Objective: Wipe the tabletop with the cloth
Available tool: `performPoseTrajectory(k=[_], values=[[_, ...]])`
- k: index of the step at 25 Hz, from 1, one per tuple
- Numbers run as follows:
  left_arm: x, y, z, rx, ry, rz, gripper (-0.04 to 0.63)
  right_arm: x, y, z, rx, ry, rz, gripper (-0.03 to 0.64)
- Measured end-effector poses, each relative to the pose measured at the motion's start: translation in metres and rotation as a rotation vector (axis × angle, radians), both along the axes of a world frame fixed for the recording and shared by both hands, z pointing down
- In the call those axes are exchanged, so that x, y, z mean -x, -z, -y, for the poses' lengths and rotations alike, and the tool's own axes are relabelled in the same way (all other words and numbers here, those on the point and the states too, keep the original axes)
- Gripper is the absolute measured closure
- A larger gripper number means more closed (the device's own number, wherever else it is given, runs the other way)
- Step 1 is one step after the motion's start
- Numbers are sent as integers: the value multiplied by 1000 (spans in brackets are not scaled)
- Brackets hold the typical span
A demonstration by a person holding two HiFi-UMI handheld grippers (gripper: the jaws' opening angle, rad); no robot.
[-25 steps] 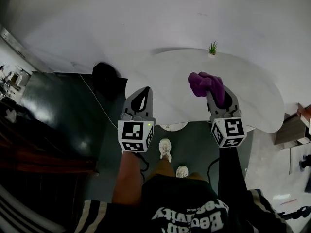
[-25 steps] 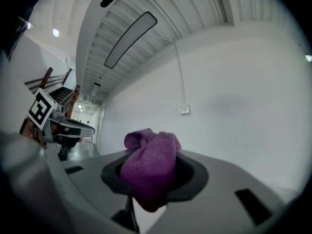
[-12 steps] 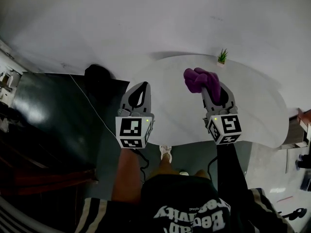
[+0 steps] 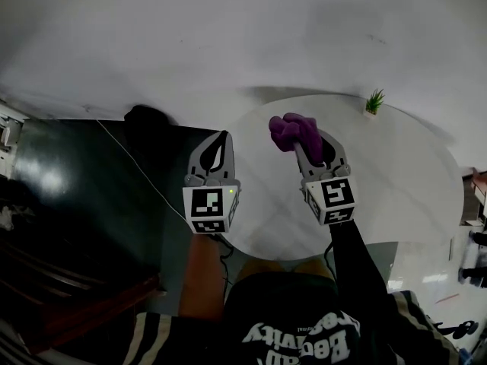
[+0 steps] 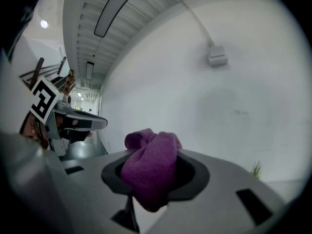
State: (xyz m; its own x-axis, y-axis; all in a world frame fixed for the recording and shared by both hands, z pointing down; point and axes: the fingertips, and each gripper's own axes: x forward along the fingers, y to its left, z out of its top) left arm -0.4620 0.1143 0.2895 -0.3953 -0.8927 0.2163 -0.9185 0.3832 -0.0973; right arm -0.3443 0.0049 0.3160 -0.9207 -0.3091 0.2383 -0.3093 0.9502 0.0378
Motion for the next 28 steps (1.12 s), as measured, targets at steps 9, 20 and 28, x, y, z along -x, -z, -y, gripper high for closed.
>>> performPoseTrajectory(k=[9, 20, 28], values=[[69, -72, -1, 72, 18, -70, 595, 101, -86, -23, 86, 112, -99, 483], [101, -148, -10, 119, 67, -157, 595, 156, -198, -37, 239, 144, -271, 477], [91, -178, -4, 143, 40, -183, 595, 149, -223, -32, 261, 122, -333, 477]])
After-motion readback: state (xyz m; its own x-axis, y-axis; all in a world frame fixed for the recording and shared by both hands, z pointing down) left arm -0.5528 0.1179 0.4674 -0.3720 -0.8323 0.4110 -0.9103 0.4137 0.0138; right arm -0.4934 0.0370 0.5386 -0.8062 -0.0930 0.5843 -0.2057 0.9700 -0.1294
